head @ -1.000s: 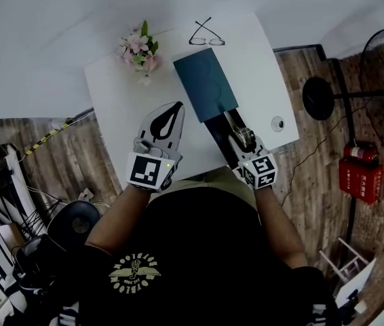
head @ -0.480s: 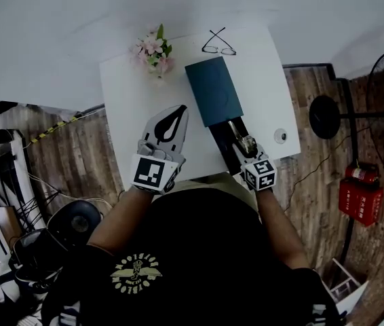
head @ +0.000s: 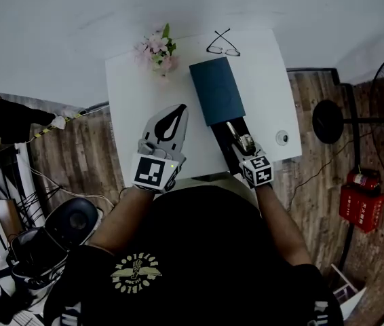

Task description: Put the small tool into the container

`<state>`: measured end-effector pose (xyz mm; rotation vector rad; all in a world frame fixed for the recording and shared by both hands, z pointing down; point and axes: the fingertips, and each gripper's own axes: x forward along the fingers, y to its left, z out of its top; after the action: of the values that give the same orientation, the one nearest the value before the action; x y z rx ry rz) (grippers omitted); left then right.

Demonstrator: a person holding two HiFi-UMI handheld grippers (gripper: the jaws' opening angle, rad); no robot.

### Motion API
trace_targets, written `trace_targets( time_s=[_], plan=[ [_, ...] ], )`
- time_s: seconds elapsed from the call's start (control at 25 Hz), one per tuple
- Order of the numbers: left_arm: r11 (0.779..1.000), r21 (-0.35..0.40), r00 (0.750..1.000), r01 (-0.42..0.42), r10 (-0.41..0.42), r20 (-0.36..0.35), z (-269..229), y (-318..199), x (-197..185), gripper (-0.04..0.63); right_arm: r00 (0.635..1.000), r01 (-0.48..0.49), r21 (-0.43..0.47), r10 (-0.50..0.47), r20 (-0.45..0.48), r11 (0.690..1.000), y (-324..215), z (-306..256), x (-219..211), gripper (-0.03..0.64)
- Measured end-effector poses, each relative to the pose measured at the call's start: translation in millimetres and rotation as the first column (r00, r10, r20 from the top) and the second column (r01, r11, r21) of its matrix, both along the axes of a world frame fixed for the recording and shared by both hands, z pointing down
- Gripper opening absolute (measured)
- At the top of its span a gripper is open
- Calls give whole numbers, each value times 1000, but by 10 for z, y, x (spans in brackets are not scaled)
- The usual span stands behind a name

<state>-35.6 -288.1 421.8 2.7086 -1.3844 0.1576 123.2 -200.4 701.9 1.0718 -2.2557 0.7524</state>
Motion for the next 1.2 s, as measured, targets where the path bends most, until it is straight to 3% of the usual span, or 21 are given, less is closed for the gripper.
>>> trace_targets(
  time_s=[0.44,0.72,0.88,1.04,1.2],
  plan=[
    [999,-8,999,34,-33,15,-7,66,-54,6,994,51,-77,-58,-96,996,18,251,-71,98],
    [999,26,1000,28,-28,10,-101,103,32,8,987,75,-115,-90,-133,991,40,265,-102,100],
    [999,30,1000,22,-22,14,-119,123,86,6,988,89,-155,-107,-112,984,76,292,-130,124],
    [999,37,1000,9,-9,18,-160,148,188,6,990,108,-168,-120,-68,980,110,224,-166,238],
    [999,38,1000,5,-5,17,-170,170,256,8,997,75,-153,-76,0,985,96,83,-130,249]
  ],
)
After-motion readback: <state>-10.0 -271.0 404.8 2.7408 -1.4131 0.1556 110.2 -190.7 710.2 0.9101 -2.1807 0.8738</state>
